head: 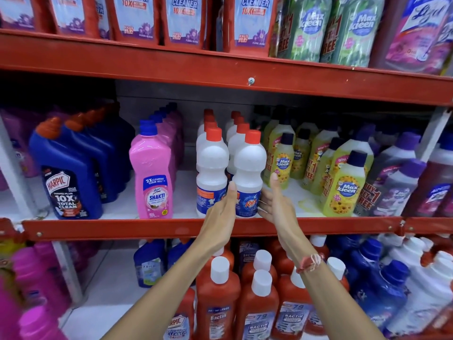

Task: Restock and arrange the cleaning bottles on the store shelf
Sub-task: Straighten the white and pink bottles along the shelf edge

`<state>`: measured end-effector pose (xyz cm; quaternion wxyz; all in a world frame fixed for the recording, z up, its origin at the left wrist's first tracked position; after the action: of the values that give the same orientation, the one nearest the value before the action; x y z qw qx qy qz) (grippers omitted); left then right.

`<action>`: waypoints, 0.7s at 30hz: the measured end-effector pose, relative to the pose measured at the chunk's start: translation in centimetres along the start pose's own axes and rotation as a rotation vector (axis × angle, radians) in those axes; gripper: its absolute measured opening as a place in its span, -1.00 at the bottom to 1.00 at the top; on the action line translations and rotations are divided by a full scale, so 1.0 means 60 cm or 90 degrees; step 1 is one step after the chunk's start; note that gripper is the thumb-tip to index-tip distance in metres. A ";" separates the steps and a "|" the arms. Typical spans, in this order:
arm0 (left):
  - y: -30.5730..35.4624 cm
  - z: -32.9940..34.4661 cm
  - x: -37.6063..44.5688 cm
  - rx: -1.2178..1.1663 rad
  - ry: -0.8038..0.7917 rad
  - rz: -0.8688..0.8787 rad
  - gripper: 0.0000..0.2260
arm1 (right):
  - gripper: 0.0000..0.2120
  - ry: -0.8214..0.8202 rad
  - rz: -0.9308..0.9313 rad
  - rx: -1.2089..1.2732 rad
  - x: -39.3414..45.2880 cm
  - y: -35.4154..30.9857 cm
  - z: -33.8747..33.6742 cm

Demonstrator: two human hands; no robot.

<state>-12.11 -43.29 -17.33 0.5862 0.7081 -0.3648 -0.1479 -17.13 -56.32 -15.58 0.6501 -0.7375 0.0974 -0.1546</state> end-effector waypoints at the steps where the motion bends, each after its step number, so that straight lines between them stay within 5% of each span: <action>1: -0.001 -0.001 0.000 -0.003 -0.006 -0.003 -0.28 | -0.38 0.003 0.001 -0.011 -0.002 -0.002 0.002; 4: 0.002 -0.008 -0.014 0.009 0.040 0.004 -0.40 | -0.15 0.107 -0.070 -0.091 -0.017 -0.015 0.005; 7: 0.014 -0.040 -0.052 -0.009 0.227 0.098 -0.64 | -0.58 0.228 -0.246 -0.092 -0.049 -0.037 0.016; 11: 0.027 -0.083 -0.086 0.057 0.382 0.136 -0.67 | -0.75 0.053 -0.232 -0.041 -0.041 -0.031 0.069; 18: 0.013 -0.070 -0.074 -0.023 0.176 -0.030 -0.34 | -0.59 -0.107 -0.145 -0.036 -0.033 -0.031 0.132; 21: 0.017 -0.072 -0.072 -0.042 0.126 -0.048 -0.40 | -0.53 -0.091 -0.130 -0.025 -0.033 -0.030 0.139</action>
<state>-12.69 -37.22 -16.18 0.6363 0.7128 -0.2733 -0.1110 -16.13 -47.65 -14.90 0.6214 -0.7656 -0.0218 -0.1652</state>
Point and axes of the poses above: each hand's wrist, its own x-axis towards the middle knuckle, its own z-axis out of the palm, y = z × x, the point moved 5 cm from there along x, towards the middle knuckle, and after that the axes turned 15 degrees about -y, right-handed, at the moved point
